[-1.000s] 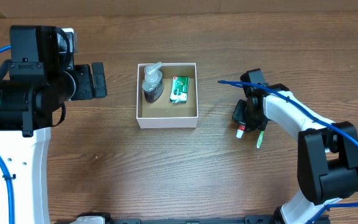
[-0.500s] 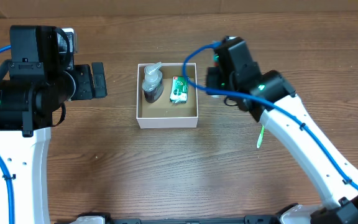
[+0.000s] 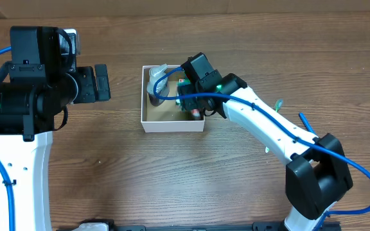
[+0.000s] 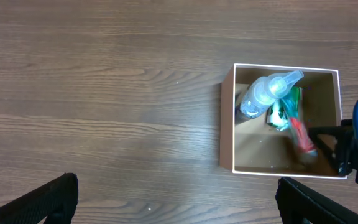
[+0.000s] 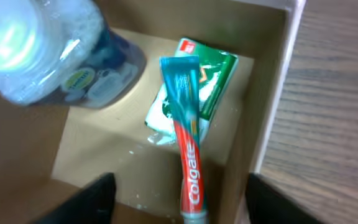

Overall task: Pack container
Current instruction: 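Carry the toothpaste into the white box and release it, then grasp the green toothbrush with the right gripper, then place the toothbrush into the white box with the right gripper, then move the right gripper to the blue razor and grasp it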

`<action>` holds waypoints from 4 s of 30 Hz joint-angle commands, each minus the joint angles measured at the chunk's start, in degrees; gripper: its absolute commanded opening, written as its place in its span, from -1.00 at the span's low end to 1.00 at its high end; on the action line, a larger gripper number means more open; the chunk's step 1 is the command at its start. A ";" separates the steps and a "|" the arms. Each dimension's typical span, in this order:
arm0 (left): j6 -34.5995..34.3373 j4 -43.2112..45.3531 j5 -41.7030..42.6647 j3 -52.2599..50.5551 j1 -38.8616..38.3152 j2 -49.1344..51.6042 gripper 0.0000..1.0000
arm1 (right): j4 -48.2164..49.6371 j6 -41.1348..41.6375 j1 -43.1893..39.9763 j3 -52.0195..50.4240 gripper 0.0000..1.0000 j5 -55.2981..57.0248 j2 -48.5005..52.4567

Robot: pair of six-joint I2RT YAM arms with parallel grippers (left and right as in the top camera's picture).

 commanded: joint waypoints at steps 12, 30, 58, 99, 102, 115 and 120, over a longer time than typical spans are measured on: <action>1.25 0.20 0.31 0.33 -0.13 0.09 1.00 | -19.54 5.81 -21.31 9.05 0.99 6.99 -15.85; 1.22 0.00 0.33 0.33 -0.13 0.09 1.00 | -3.32 3.52 -31.58 -22.10 1.00 3.98 -3.56; 1.22 -0.61 0.31 0.33 -0.13 0.09 1.00 | 0.33 0.68 -31.58 -25.51 -0.20 -1.88 -3.56; 1.27 -0.72 0.31 0.33 -0.13 0.09 1.00 | 0.57 4.28 -1.01 4.63 -0.44 -4.61 3.61; 1.27 -0.72 0.31 0.33 -0.13 0.09 1.00 | -0.61 2.54 -1.29 5.16 0.40 -3.91 0.81; 1.27 -0.74 0.28 0.33 -0.13 0.09 1.00 | -26.82 -2.95 -35.54 10.54 1.00 5.05 -23.04; 1.27 -0.15 0.31 0.33 -0.13 0.09 1.00 | -30.16 -10.93 -49.27 1.03 1.00 -2.21 -16.20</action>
